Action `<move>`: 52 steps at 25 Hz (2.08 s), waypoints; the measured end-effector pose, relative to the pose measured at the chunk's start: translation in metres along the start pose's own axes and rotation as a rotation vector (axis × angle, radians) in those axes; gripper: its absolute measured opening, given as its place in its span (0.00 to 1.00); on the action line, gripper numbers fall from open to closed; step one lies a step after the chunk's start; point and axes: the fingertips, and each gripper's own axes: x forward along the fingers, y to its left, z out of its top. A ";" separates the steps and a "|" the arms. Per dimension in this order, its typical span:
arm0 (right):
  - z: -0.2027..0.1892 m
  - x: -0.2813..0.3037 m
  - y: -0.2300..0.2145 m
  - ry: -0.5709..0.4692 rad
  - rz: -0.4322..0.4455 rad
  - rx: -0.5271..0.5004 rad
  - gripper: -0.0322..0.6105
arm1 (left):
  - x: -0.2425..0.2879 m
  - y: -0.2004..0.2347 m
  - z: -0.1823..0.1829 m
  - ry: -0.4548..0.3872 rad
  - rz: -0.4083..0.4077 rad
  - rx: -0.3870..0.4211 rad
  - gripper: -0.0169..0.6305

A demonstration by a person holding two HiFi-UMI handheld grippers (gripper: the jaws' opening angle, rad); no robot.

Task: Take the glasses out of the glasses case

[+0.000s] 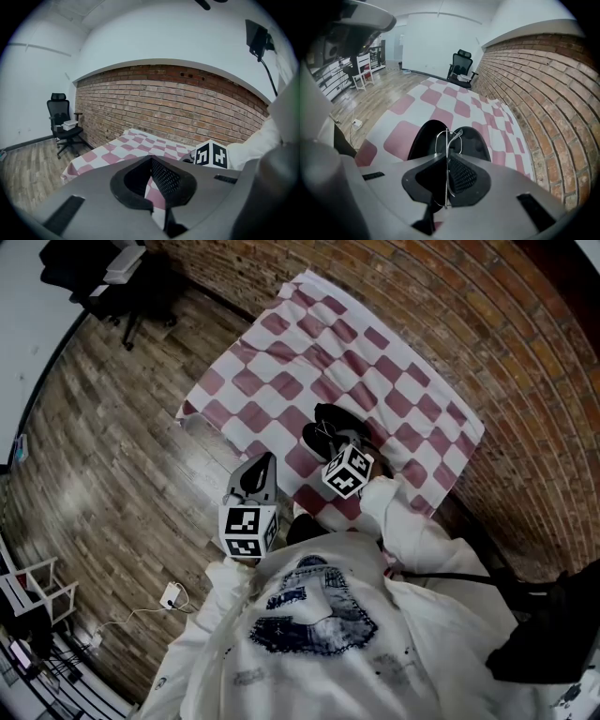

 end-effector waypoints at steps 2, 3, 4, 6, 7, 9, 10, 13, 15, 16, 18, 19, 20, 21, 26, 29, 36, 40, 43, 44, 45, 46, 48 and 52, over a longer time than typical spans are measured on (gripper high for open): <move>0.001 -0.004 -0.002 -0.005 -0.014 0.007 0.10 | -0.003 -0.001 0.000 -0.003 -0.004 0.004 0.04; 0.001 -0.007 -0.003 -0.008 -0.021 0.012 0.10 | -0.005 -0.001 0.000 -0.004 -0.006 0.005 0.04; 0.002 -0.010 -0.004 -0.010 -0.027 0.018 0.10 | -0.007 -0.001 0.000 -0.005 -0.007 0.006 0.04; 0.002 -0.015 -0.006 -0.016 -0.041 0.031 0.10 | -0.012 -0.002 -0.001 -0.009 -0.010 0.008 0.04; 0.002 -0.019 -0.007 -0.019 -0.048 0.035 0.10 | -0.015 -0.002 -0.001 -0.011 -0.011 0.009 0.04; 0.002 -0.025 -0.008 -0.025 -0.065 0.041 0.10 | -0.022 -0.003 -0.002 -0.015 -0.013 0.012 0.04; 0.002 -0.029 -0.008 -0.028 -0.073 0.043 0.10 | -0.025 -0.003 -0.003 -0.017 -0.013 0.014 0.04; 0.003 -0.042 -0.006 -0.040 -0.096 0.055 0.10 | -0.037 -0.003 -0.003 -0.026 -0.017 0.023 0.04; 0.003 -0.051 -0.003 -0.049 -0.113 0.069 0.10 | -0.045 -0.004 -0.003 -0.032 -0.020 0.030 0.04; 0.003 -0.056 -0.002 -0.053 -0.122 0.078 0.10 | -0.049 -0.005 -0.004 -0.034 -0.023 0.033 0.04; 0.001 -0.067 0.003 -0.060 -0.139 0.096 0.10 | -0.059 -0.006 -0.005 -0.040 -0.028 0.042 0.04; -0.001 -0.072 0.006 -0.063 -0.146 0.104 0.10 | -0.064 -0.007 -0.006 -0.043 -0.030 0.047 0.04; -0.002 -0.078 0.010 -0.065 -0.153 0.110 0.10 | -0.070 -0.008 -0.007 -0.046 -0.032 0.053 0.04; -0.003 -0.084 0.013 -0.068 -0.159 0.115 0.10 | -0.075 -0.009 -0.008 -0.048 -0.034 0.059 0.04; -0.011 -0.111 0.035 -0.087 -0.187 0.143 0.10 | -0.103 -0.021 -0.014 -0.057 -0.052 0.079 0.04; -0.017 -0.127 0.045 -0.096 -0.216 0.162 0.10 | -0.119 -0.027 -0.019 -0.065 -0.064 0.095 0.04; -0.029 -0.167 0.074 -0.127 -0.271 0.195 0.10 | -0.158 -0.041 -0.038 -0.075 -0.085 0.116 0.04; -0.034 -0.195 0.093 -0.148 -0.304 0.202 0.10 | -0.182 -0.053 -0.049 -0.083 -0.104 0.128 0.04; -0.038 -0.212 0.109 -0.162 -0.319 0.207 0.10 | -0.203 -0.059 -0.058 -0.087 -0.106 0.135 0.04; -0.039 -0.218 0.115 -0.167 -0.323 0.209 0.10 | -0.210 -0.061 -0.061 -0.089 -0.106 0.138 0.04; -0.040 -0.224 0.120 -0.171 -0.329 0.210 0.10 | -0.217 -0.063 -0.063 -0.090 -0.107 0.140 0.04; -0.041 -0.230 0.125 -0.175 -0.335 0.211 0.10 | -0.223 -0.064 -0.066 -0.091 -0.107 0.143 0.04; -0.042 -0.242 0.137 -0.185 -0.344 0.215 0.10 | -0.237 -0.066 -0.071 -0.091 -0.109 0.148 0.04; -0.041 -0.268 0.156 -0.217 -0.361 0.220 0.10 | -0.256 -0.074 -0.079 -0.095 -0.113 0.152 0.04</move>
